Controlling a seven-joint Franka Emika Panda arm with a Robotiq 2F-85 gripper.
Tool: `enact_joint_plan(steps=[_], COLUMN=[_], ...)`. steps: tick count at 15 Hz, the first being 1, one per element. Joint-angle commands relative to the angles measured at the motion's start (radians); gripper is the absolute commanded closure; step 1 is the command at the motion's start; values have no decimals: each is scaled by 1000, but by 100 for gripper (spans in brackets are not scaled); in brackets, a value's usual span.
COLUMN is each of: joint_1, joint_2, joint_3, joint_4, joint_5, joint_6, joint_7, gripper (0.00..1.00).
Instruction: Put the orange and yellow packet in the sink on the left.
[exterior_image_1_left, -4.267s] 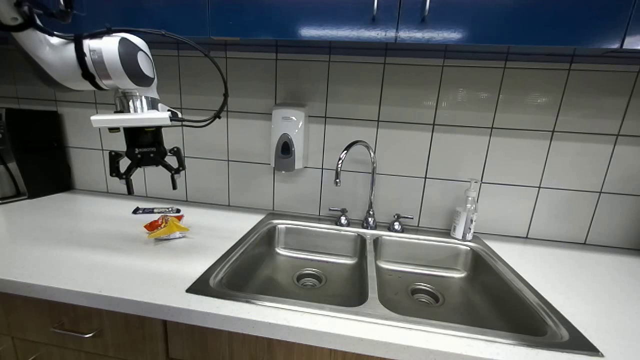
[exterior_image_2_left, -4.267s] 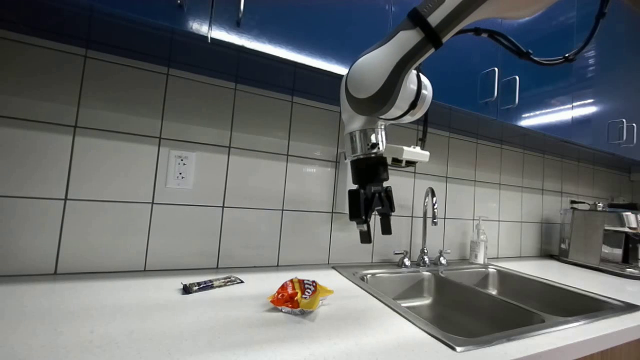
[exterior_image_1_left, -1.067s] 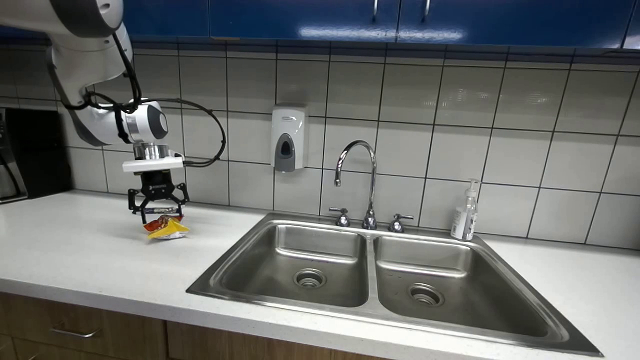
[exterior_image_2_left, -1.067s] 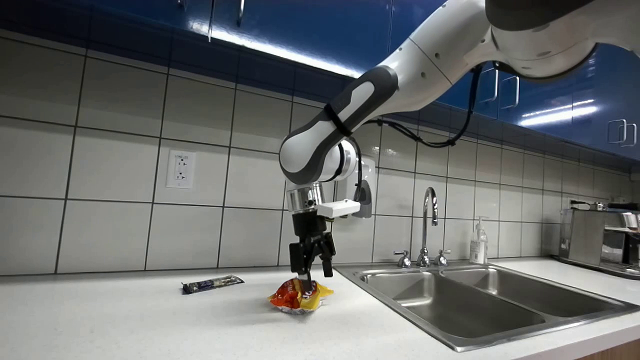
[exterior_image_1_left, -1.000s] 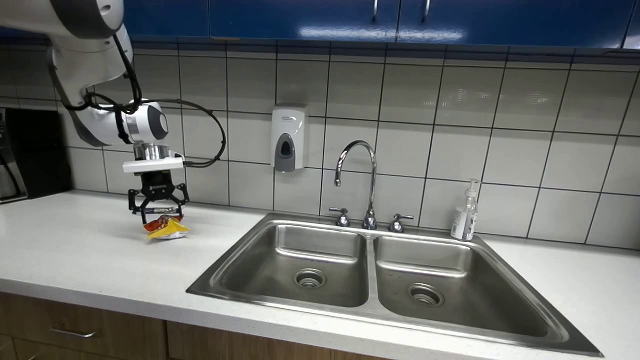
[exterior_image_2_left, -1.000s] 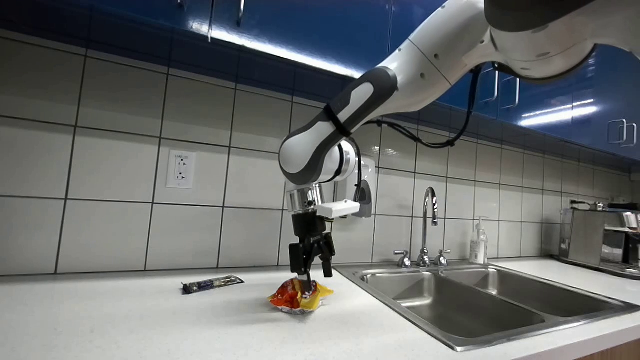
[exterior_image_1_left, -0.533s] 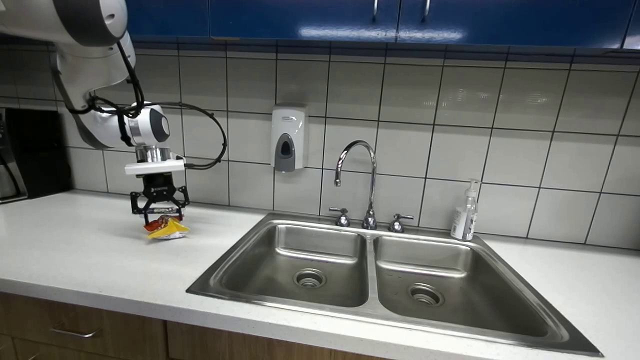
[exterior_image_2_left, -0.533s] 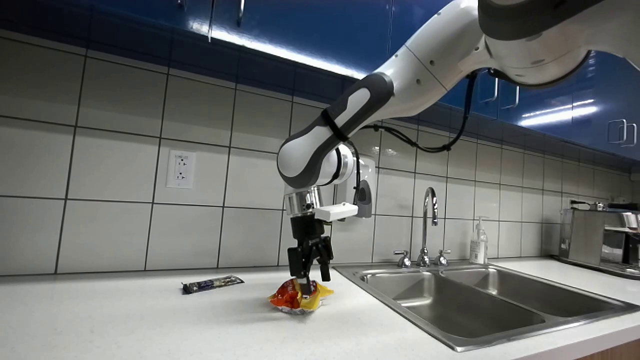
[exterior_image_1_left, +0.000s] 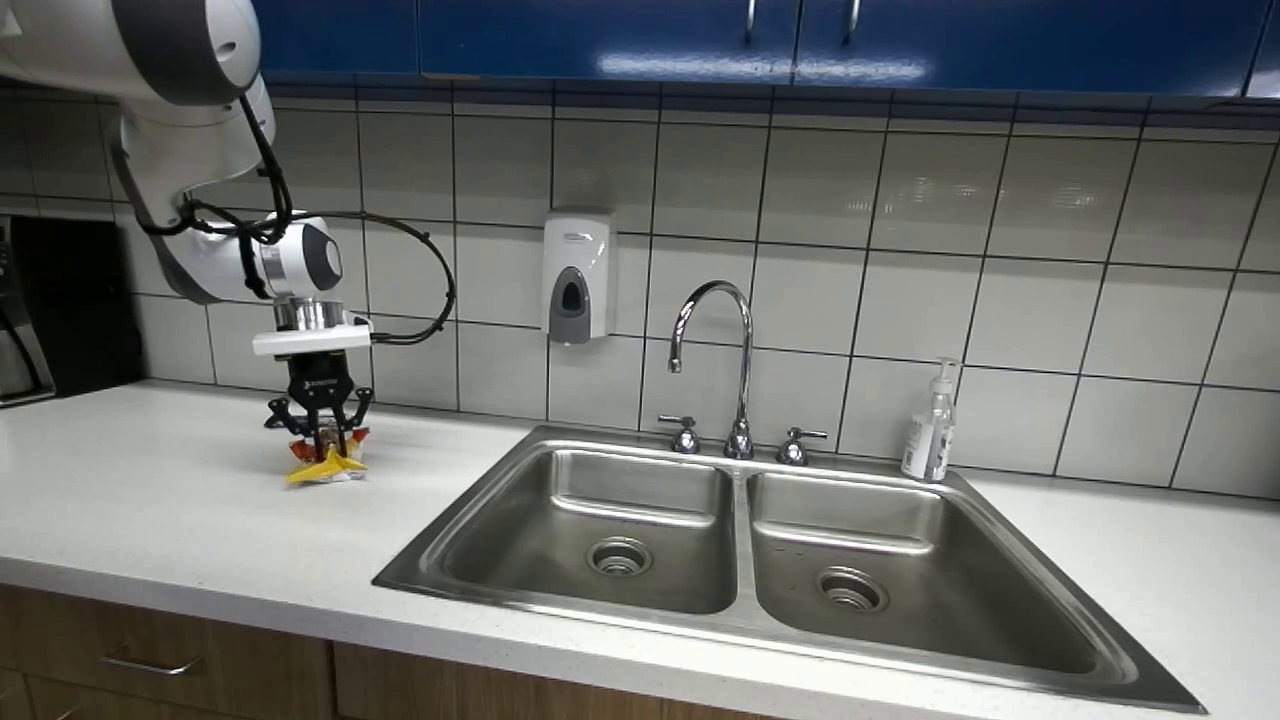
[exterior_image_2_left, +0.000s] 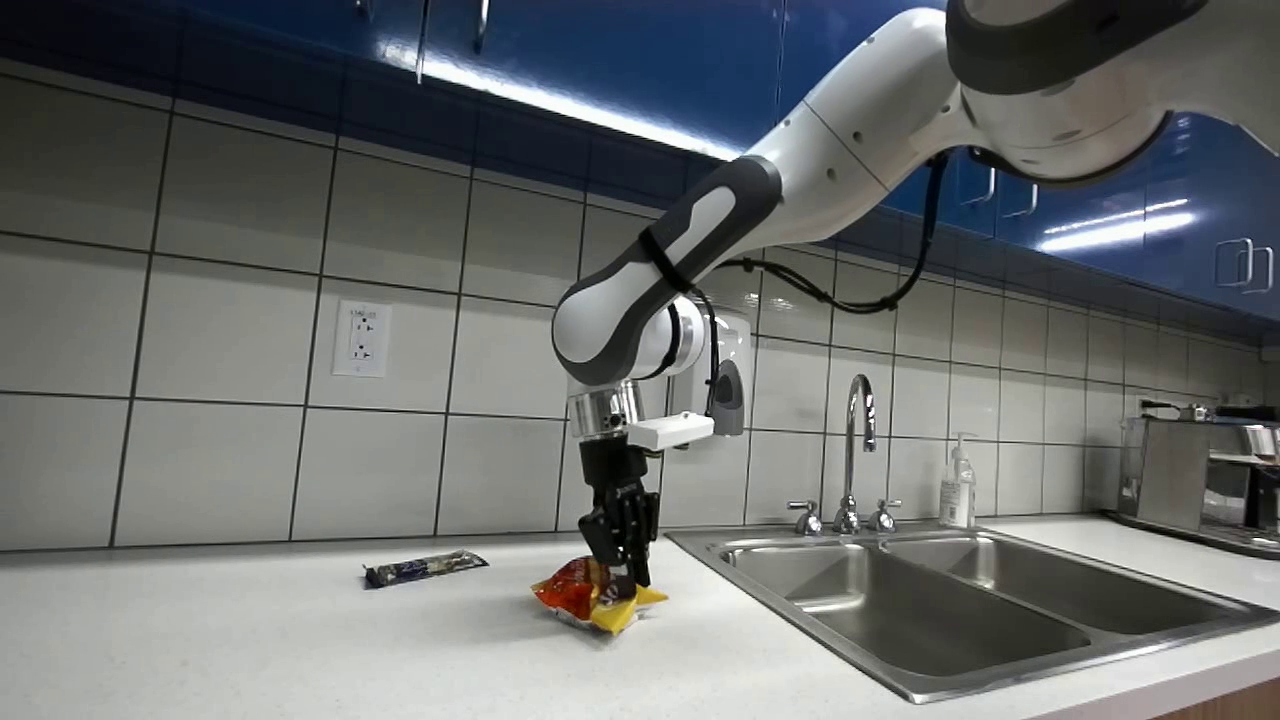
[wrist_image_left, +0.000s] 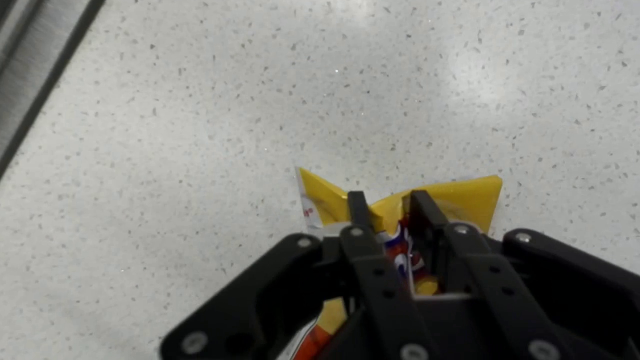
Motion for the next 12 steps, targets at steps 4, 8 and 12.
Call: enact_joint_plan(steps=[4,8,12], joint_1=[6,3,-7], joint_2=[15,8,-33], joint_3=[-4,-4,0], joint_4=[44,40,22], joint_5=[-14,-12,-3], joint_6=[-38,-39,-32], joint_7=[-11,-12,-22], gripper=[100,100,100])
